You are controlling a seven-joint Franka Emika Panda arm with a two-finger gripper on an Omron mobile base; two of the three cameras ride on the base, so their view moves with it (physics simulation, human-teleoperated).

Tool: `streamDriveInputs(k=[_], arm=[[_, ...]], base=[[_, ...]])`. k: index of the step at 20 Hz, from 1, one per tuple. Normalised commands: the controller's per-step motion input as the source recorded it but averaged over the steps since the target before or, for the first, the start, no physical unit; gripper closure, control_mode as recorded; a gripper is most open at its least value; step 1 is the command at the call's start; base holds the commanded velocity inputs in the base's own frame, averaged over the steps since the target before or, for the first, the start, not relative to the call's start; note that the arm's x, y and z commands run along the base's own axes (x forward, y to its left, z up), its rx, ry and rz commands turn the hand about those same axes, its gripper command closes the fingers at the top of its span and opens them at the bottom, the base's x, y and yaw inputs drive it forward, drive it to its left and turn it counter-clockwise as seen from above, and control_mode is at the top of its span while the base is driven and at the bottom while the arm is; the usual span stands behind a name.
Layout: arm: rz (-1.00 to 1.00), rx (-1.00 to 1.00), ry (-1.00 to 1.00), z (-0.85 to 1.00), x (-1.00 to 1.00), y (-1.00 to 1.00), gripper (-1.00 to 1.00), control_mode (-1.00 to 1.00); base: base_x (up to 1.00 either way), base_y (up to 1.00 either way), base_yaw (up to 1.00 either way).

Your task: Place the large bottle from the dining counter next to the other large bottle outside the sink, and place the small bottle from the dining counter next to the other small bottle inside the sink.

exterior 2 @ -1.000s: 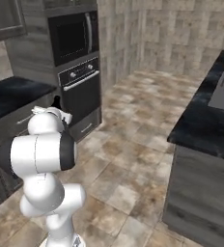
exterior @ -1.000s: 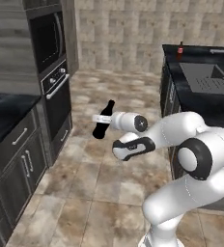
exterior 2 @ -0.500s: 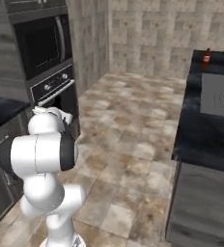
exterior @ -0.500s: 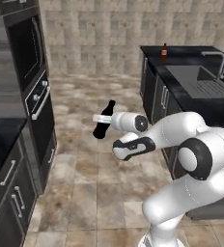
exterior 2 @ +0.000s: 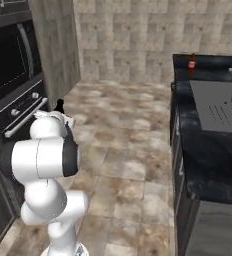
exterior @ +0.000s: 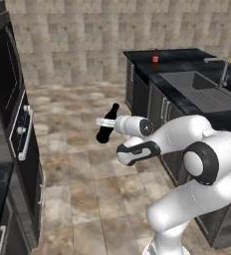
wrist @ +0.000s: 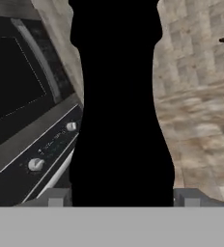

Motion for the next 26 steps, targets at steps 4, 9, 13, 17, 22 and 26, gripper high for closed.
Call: streamDriveInputs(k=[4, 9, 13, 17, 22, 26], arm=[[0.00, 0.00, 0.00, 0.00, 0.00, 0.00, 1.00, 1.00], [0.00, 0.00, 0.00, 0.00, 0.00, 0.00, 1.00, 1.00], [0.00, 0.00, 0.00, 0.00, 0.00, 0.00, 1.00, 1.00], [0.00, 0.00, 0.00, 0.00, 0.00, 0.00, 1.00, 1.00], [0.00, 0.00, 0.00, 0.00, 0.00, 0.00, 1.00, 1.00], [0.00, 0.00, 0.00, 0.00, 0.00, 0.00, 1.00, 1.00]], base=[[0.87, 0.55, -0.35], [0.79, 0.60, -0.37], [0.72, 0.57, -0.38], [0.69, 0.48, -0.37], [0.73, 0.33, -0.32], [0.66, 0.39, -0.31]])
